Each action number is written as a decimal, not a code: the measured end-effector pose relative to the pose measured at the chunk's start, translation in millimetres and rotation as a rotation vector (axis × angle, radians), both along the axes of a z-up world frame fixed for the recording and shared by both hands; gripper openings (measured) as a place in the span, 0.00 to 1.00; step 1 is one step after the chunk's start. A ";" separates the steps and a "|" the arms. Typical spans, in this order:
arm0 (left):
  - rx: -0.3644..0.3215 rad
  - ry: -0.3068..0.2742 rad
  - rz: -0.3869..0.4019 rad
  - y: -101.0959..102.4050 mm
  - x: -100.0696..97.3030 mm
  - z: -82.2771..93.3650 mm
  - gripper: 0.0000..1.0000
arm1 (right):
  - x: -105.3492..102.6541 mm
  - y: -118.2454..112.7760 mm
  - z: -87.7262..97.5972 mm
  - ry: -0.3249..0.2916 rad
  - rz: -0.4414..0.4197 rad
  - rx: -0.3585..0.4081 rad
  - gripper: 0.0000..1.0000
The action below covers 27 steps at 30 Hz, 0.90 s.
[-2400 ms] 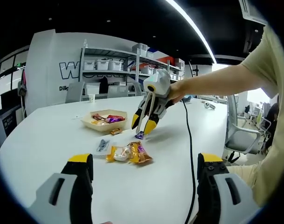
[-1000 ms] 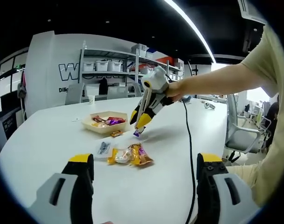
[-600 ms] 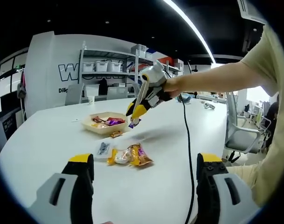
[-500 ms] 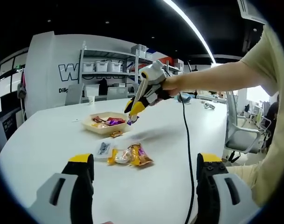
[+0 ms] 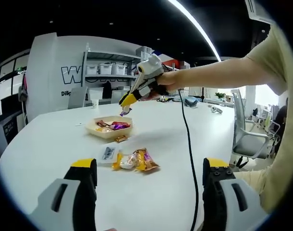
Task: Place the target food into the container with the food tongs after gripping and lifting it, then release it inside without dropping or visibly crushing the food.
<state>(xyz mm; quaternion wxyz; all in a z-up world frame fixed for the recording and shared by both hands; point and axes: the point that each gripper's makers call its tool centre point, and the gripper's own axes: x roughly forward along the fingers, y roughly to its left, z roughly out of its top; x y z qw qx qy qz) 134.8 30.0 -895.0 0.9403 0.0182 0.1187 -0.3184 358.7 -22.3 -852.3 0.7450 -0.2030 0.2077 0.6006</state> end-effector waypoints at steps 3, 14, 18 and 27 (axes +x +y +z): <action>-0.001 -0.001 0.002 0.8 0.4 0.3 0.89 | 11.9 4.2 5.0 -0.016 -0.037 -0.009 0.17; -0.002 0.000 0.015 7.6 -0.5 -1.3 0.89 | 68.6 11.7 34.9 -0.152 -0.215 -0.006 0.19; -0.001 0.002 0.022 11.6 -1.1 -2.0 0.89 | 70.2 15.8 40.4 -0.163 -0.209 0.006 0.20; -0.005 0.003 0.020 9.9 -1.4 -3.4 0.89 | 61.8 17.3 31.6 -0.132 -0.183 -0.023 0.20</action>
